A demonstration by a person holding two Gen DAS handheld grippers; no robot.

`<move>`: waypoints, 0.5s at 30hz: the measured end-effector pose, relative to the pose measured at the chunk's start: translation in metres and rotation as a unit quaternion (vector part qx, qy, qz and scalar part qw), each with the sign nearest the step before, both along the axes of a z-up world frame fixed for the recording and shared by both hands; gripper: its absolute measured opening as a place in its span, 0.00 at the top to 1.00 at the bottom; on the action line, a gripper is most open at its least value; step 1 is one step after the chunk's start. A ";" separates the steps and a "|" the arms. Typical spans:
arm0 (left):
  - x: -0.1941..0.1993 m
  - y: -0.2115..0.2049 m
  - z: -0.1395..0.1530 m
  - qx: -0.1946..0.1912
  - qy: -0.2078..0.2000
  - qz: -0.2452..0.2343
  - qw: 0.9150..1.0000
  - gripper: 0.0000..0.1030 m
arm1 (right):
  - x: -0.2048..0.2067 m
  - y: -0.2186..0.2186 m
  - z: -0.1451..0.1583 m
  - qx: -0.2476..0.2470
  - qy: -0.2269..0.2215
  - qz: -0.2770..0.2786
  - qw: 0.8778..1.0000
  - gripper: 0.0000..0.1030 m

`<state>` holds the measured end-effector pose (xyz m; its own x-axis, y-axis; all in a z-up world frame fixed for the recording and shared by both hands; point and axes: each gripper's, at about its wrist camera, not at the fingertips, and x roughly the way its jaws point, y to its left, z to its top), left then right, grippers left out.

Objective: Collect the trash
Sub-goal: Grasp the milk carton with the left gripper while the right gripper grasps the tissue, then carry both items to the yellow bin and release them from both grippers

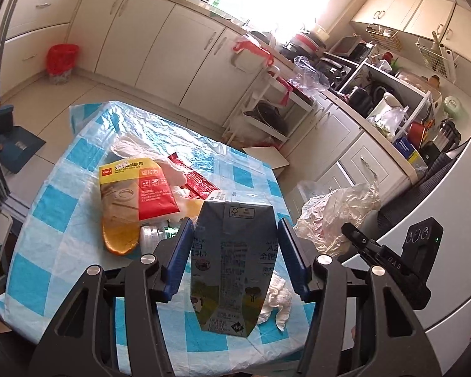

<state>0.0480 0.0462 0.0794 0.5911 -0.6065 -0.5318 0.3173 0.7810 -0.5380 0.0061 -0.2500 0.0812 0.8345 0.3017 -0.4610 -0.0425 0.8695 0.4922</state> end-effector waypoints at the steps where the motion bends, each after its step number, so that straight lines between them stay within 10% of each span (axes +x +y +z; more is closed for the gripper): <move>1: 0.000 0.000 0.000 -0.002 -0.001 -0.003 1.000 0.50 | -0.002 -0.003 0.000 -0.004 0.000 -0.006 1.000 0.92; 15: -0.007 -0.054 0.006 -0.009 0.000 -0.061 0.998 0.50 | -0.038 -0.099 -0.022 -0.069 0.064 -0.198 0.976 0.92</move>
